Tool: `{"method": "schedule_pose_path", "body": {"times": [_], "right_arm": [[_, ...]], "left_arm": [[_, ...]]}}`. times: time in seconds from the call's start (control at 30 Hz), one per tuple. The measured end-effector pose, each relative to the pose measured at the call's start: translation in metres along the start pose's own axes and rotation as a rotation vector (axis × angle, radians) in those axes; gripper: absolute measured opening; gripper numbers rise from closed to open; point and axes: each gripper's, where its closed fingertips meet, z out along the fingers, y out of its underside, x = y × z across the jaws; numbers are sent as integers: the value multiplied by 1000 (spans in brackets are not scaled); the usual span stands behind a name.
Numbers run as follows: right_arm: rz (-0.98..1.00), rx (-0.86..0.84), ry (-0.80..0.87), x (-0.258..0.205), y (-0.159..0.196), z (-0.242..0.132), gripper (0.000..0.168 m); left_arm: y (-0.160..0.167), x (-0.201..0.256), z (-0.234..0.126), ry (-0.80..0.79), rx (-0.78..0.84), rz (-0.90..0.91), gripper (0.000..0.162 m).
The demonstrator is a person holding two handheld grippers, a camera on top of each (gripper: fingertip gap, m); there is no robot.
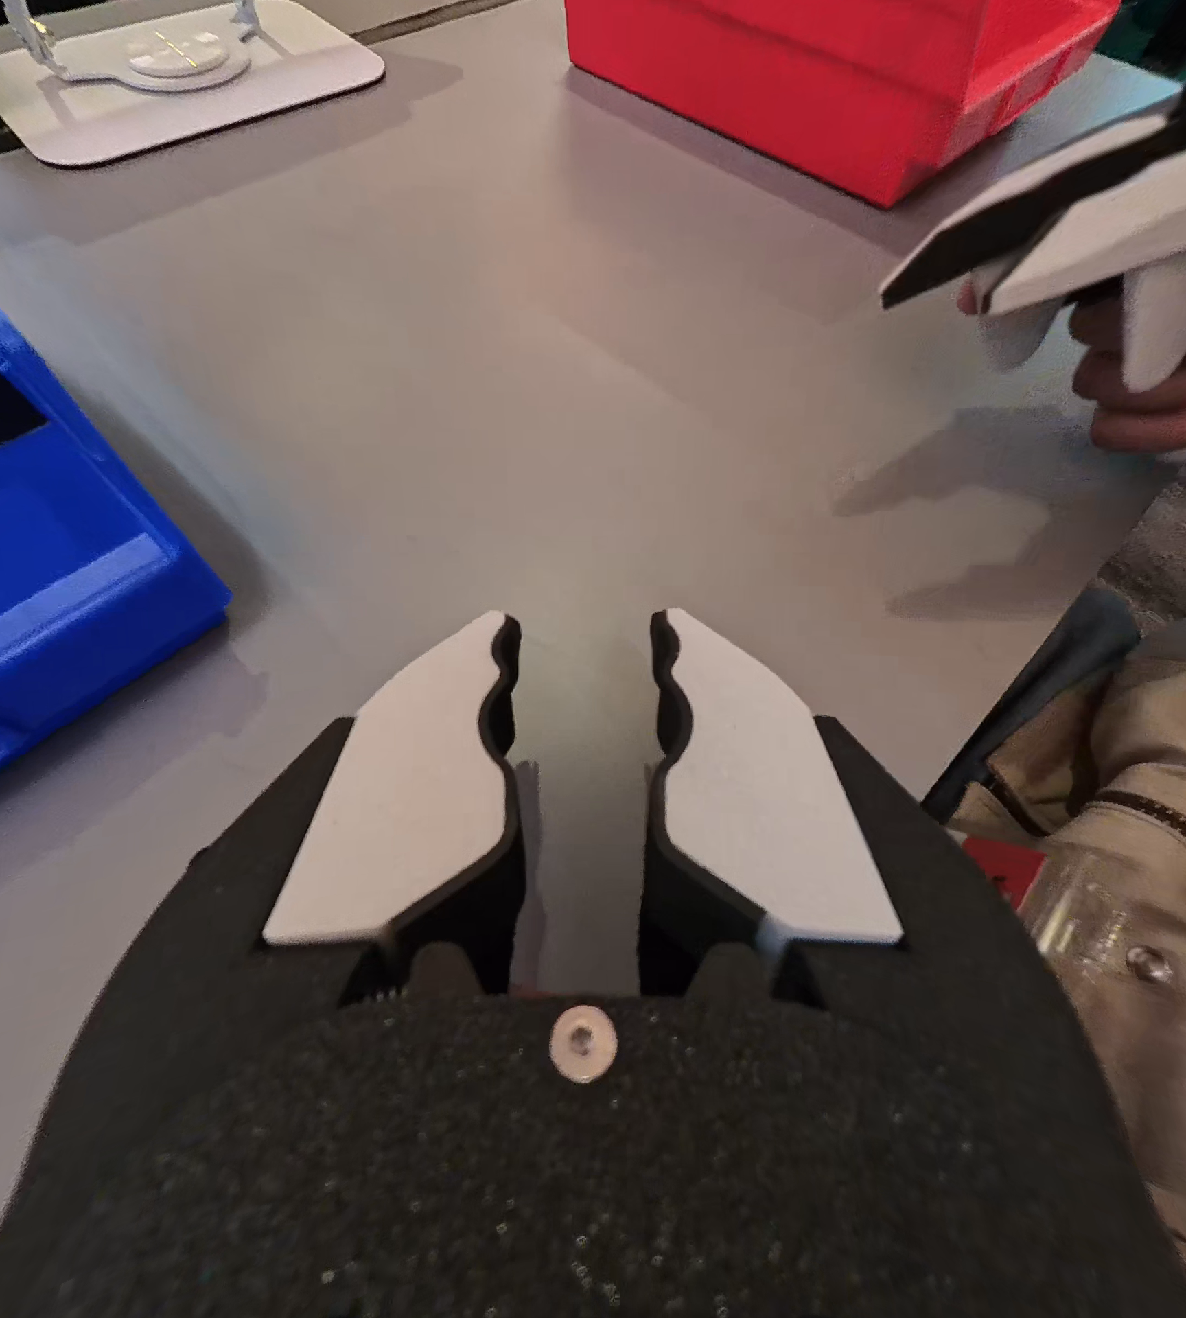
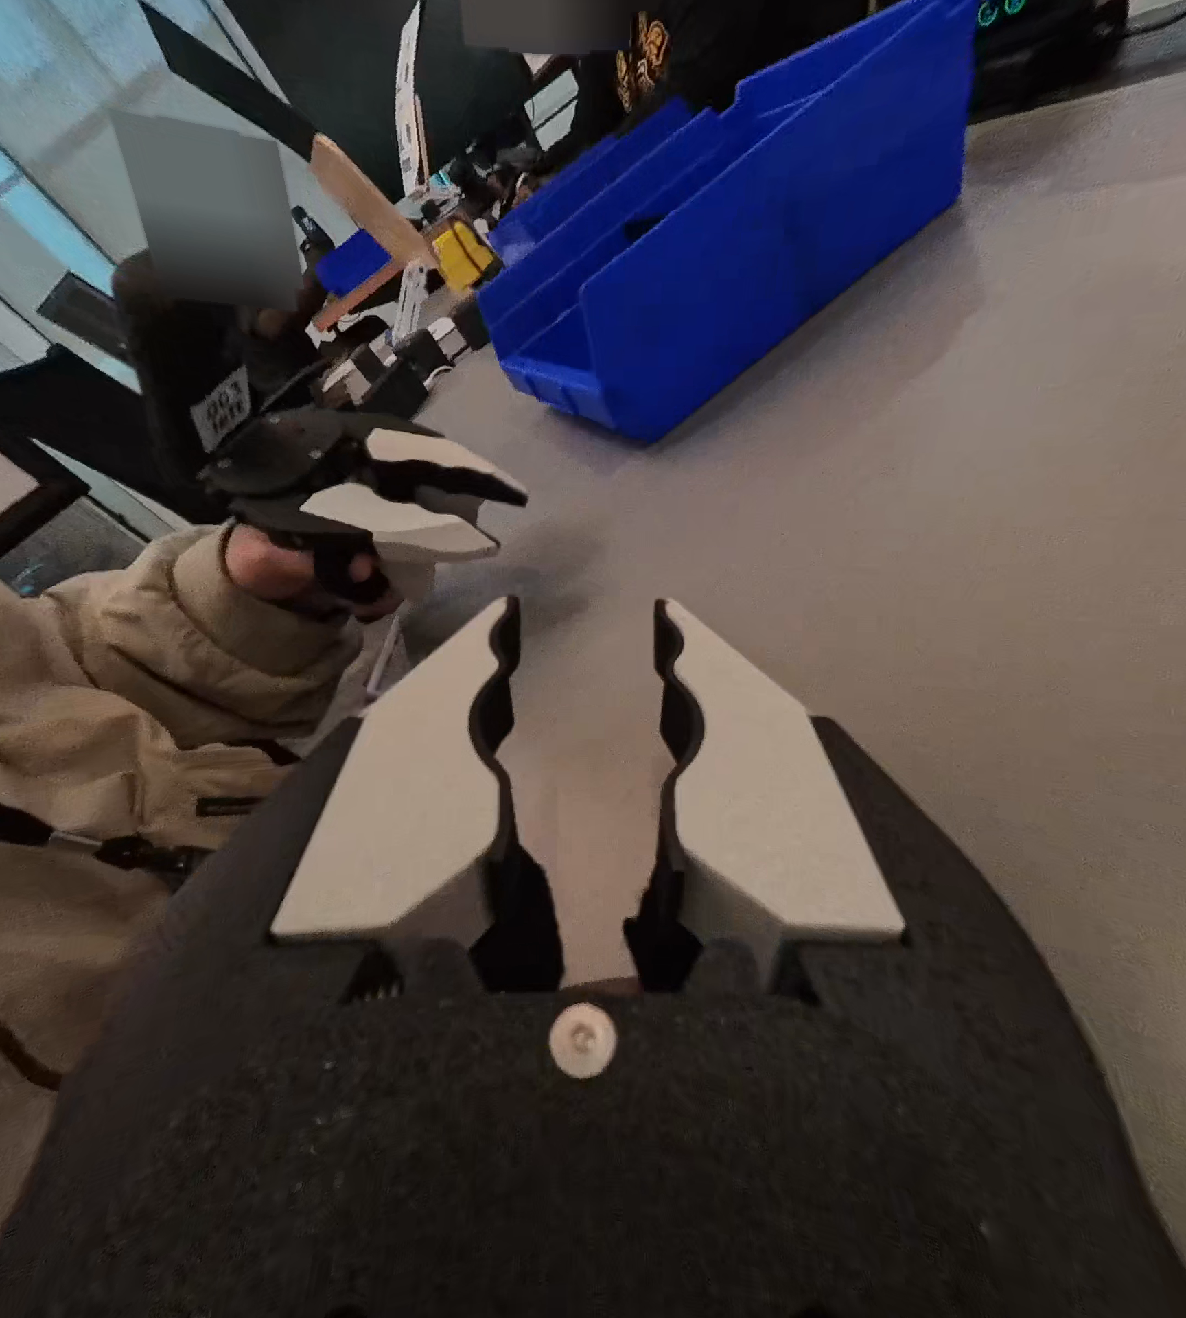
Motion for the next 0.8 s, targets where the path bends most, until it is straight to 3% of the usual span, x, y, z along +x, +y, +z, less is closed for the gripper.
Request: {"method": "schedule_pose_path", "body": {"times": [0.17,0.27,0.4,0.57,0.67,0.8], "right_arm": [[-70,-32,79,19,4,-9,37],[-98,-43,103,27,7,-15,37],[-67,-39,78,28,7,-17,37],[-67,-67,41,22,11,-13,37],[-81,-87,19,18,14,-11,37],[-66,-120,-11,16,22,-11,37]], "left_arm": [[-39,-17,-21,144,12,-152,33],[-84,-78,-44,105,28,-140,32],[-114,-194,-41,-95,-191,-80,34],[-94,-305,8,-220,-624,-13,41],[-75,-321,44,-119,-772,-38,36],[-48,-328,76,-44,-892,-123,43]]}}
